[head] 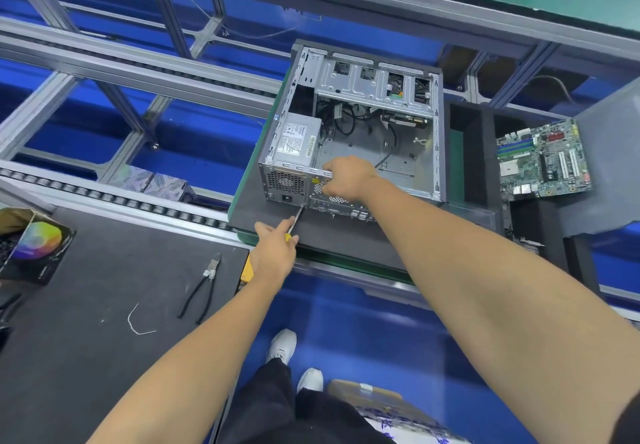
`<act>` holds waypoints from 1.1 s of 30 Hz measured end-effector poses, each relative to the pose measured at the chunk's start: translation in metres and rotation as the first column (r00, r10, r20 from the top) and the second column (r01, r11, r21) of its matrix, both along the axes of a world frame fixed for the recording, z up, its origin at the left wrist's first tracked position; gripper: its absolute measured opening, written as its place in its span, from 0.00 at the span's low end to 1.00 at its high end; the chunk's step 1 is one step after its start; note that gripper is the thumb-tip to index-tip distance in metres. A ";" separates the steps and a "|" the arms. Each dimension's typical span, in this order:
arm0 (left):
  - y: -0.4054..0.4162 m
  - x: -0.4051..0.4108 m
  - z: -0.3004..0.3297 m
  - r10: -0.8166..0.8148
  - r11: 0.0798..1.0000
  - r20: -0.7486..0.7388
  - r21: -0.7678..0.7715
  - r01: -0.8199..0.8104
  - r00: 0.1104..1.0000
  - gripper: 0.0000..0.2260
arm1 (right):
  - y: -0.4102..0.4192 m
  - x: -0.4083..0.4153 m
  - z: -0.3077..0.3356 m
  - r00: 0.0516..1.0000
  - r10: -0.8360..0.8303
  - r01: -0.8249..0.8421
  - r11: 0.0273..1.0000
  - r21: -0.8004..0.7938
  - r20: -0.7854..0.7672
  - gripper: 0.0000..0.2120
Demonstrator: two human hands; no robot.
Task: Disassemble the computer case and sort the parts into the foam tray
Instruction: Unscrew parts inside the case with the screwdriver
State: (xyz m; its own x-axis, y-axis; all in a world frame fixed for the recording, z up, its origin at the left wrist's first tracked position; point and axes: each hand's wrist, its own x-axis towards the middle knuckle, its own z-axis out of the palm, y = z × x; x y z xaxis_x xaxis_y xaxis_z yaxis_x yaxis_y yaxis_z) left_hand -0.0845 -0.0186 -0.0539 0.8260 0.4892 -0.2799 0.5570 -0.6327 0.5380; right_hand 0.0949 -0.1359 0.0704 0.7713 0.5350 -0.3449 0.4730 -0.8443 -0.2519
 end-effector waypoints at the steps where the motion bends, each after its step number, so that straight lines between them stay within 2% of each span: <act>1: -0.005 -0.002 0.000 -0.002 0.998 -0.006 0.061 0.002 1.000 0.18 | 0.000 0.000 0.000 1.000 -0.001 0.001 1.000 -0.001 0.003 0.23; 5: -0.020 -0.008 0.003 0.005 0.977 -0.008 0.213 -0.003 1.000 0.20 | 0.000 0.000 -0.002 1.000 0.008 -0.008 1.000 -0.007 0.020 0.23; 9: -0.025 -0.008 0.004 0.007 0.983 0.027 0.184 -0.012 1.000 0.20 | 0.000 0.001 -0.005 0.999 0.009 -0.009 1.000 -0.013 0.035 0.23; 13: -0.014 -0.007 -0.001 0.053 0.998 0.123 0.018 -0.056 0.991 0.15 | 0.001 0.002 -0.007 0.999 0.009 -0.008 1.000 -0.016 0.048 0.22; 16: -0.007 -0.004 -0.009 0.135 0.962 0.163 -0.258 -0.089 0.977 0.14 | 0.001 0.001 -0.006 0.999 0.014 -0.013 1.000 -0.015 0.045 0.14; 18: -0.006 -0.004 -0.009 0.194 0.881 0.172 -0.463 -0.094 0.966 0.15 | 0.000 0.001 -0.005 0.999 0.012 -0.011 1.000 -0.006 0.043 0.10; 21: -0.007 -0.005 -0.009 0.332 0.758 0.147 -0.629 -0.171 0.932 0.15 | 0.001 0.000 -0.005 0.999 0.010 -0.010 1.000 0.000 0.047 0.10; 25: -0.017 -0.003 -0.007 0.571 0.409 -0.080 -0.835 -0.367 0.817 0.14 | 0.001 -0.002 -0.004 0.996 0.021 -0.020 1.000 -0.011 0.089 0.20; 26: -0.021 -0.003 -0.007 0.596 0.373 -0.113 -0.838 -0.399 0.795 0.14 | 0.001 -0.002 -0.004 0.995 0.021 -0.020 1.000 -0.014 0.095 0.21; 28: -0.026 -0.005 -0.011 0.626 0.400 -0.114 -0.802 -0.443 0.771 0.15 | 0.001 -0.003 -0.004 0.995 0.022 -0.021 1.000 -0.011 0.098 0.19; 31: -0.031 -0.010 -0.014 0.611 0.575 -0.049 -0.658 -0.486 0.790 0.15 | 0.000 -0.005 -0.003 0.996 0.020 -0.019 1.000 -0.013 0.087 0.07; 33: -0.034 -0.012 -0.013 0.579 0.660 -0.014 -0.579 -0.479 0.815 0.16 | -0.001 -0.006 -0.002 0.997 0.002 -0.002 1.000 0.001 0.072 0.07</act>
State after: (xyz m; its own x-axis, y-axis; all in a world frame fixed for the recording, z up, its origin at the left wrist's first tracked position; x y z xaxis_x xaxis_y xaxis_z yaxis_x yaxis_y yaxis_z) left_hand -0.0962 -0.0524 -0.0669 0.5303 0.6670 -0.5233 0.5820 0.1624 0.7968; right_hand 0.0885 -0.1369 0.0680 0.7931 0.5370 -0.2875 0.4917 -0.8430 -0.2183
